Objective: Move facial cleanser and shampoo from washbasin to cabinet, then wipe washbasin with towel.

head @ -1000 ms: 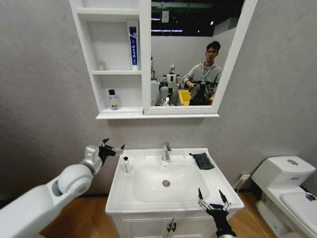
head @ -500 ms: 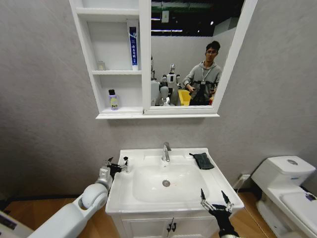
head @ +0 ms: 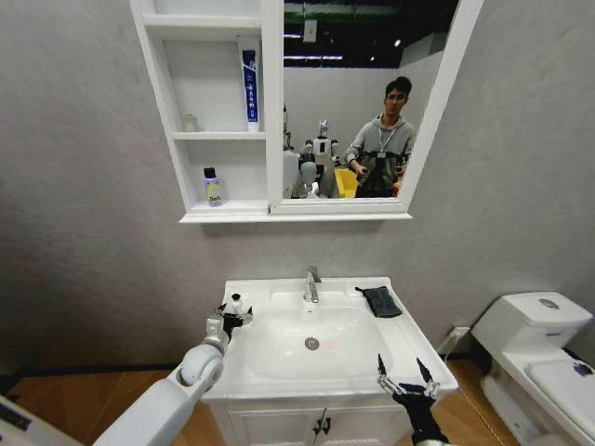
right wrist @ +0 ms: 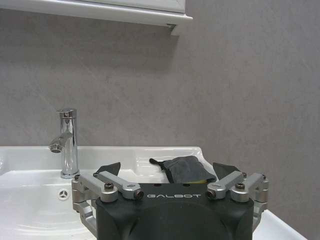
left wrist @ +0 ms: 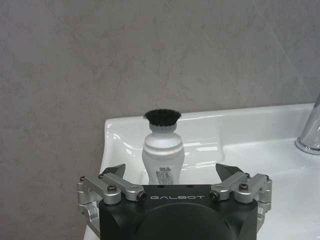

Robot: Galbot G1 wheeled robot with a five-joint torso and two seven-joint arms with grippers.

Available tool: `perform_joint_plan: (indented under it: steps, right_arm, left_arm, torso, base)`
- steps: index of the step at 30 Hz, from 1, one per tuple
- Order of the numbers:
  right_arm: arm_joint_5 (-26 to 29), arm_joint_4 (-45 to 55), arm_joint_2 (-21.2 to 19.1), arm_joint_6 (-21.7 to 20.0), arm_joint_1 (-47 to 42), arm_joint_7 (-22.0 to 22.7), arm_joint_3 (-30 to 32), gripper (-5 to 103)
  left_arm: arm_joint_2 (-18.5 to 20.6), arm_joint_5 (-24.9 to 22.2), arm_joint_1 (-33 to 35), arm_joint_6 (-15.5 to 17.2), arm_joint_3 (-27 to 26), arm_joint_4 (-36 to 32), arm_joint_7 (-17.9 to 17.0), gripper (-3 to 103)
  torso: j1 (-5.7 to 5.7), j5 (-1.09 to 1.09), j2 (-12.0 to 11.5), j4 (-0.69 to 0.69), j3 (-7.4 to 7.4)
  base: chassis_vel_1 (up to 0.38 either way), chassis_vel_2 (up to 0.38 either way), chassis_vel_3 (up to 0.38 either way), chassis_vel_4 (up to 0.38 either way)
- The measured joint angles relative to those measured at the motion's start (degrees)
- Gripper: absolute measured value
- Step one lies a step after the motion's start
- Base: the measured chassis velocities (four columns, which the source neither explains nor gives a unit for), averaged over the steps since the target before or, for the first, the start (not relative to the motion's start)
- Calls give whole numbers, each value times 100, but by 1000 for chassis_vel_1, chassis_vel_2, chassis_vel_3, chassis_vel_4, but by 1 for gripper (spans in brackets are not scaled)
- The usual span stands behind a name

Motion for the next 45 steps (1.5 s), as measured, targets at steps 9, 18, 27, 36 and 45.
perform_joint_plan:
  steps: [9, 18, 27, 36, 45]
  right_arm:
    - [91, -7, -7, 45, -35, -18, 137, 100]
    - [71, -26, 16, 52, -7, -19, 72, 100]
    - [0, -45, 41, 65, 42, -20, -14, 100]
    - [-49, 39, 46, 16, 126, -6, -81, 100]
    - [15, 70, 55, 90, 79, -56, -3, 100]
  left_arm:
    - [-149, 0, -20, -79, -28, 229, 36, 76]
    - [74, -71, -6, -133, -82, -206, -80, 41]
    - [906, -428, 0, 34, -424, -1377, -121, 41]
    - [2607, -2490, -1576, 1025, -607, -2978, -338, 41]
    - [3169, -4477, -4274, 2067, -54, -3102, -565, 41]
  torso:
    - [0, 0, 0, 1, 0]
    - [0, -1, 0, 0, 0]
    - [0, -3, 0, 1, 0]
    - [0, 0, 0, 0, 0]
    - [0, 1, 1, 0, 0]
  base:
    - [0, 0, 0, 0]
    - [0, 0, 0, 0]
    - [0, 0, 0, 0]
    - [0, 0, 0, 0]
    - [0, 0, 0, 0]
